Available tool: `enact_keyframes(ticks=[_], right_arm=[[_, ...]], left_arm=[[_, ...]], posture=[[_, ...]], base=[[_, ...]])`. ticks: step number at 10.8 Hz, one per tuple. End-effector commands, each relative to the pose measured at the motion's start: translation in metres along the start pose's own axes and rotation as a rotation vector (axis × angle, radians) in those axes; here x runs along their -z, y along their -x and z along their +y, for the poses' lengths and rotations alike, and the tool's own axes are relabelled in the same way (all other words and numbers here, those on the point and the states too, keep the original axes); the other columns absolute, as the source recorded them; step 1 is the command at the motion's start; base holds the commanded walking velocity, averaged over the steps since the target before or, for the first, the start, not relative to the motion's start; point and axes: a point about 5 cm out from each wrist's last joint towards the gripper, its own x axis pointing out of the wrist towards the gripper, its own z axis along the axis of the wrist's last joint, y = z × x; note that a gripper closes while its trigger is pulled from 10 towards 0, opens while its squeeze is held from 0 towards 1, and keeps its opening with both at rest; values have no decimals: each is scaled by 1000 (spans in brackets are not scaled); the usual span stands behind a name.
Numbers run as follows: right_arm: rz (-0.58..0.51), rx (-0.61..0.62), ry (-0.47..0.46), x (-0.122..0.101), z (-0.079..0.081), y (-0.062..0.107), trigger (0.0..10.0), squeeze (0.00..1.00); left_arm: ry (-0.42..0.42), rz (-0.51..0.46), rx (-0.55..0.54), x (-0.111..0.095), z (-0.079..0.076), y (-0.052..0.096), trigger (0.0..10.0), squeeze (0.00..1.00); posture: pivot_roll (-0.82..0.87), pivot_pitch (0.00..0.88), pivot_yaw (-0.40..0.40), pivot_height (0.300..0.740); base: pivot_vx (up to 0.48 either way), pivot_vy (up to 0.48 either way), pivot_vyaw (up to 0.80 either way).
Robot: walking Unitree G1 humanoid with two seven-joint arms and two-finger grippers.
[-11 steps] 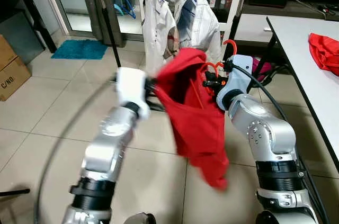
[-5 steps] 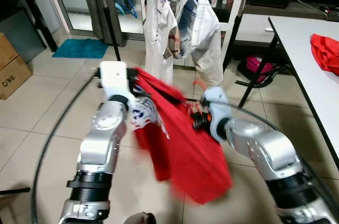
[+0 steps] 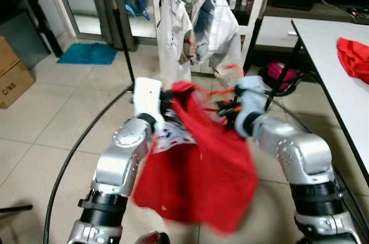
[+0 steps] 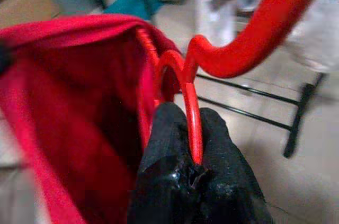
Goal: Hang hanger
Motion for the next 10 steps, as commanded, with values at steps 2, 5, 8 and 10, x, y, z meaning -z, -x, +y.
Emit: enact_keyframes(ticks=[2,5,8,10], right_arm=[[-27,36,-10,-6,-1,-5,10000,0],[-118,119,-16,-19,-3,-13,10000,0],[-173,117,-17,-27,-3,-14,10000,0],[-211,77,-7,-35,4,-14,10000,0]], left_arm=[[28,-33,180,-7,-23,5,0,0],[14,-11,183,-9,-22,7,0,0],[-49,50,41,-1,-1,10,0,0],[6,92,71,6,-1,12,10000,0]], posture=[[-162,0,35,740],[-159,0,33,740],[-156,0,30,740],[-156,0,31,740]], base=[[0,0,0],[0,0,0],[0,0,0],[0,0,0]])
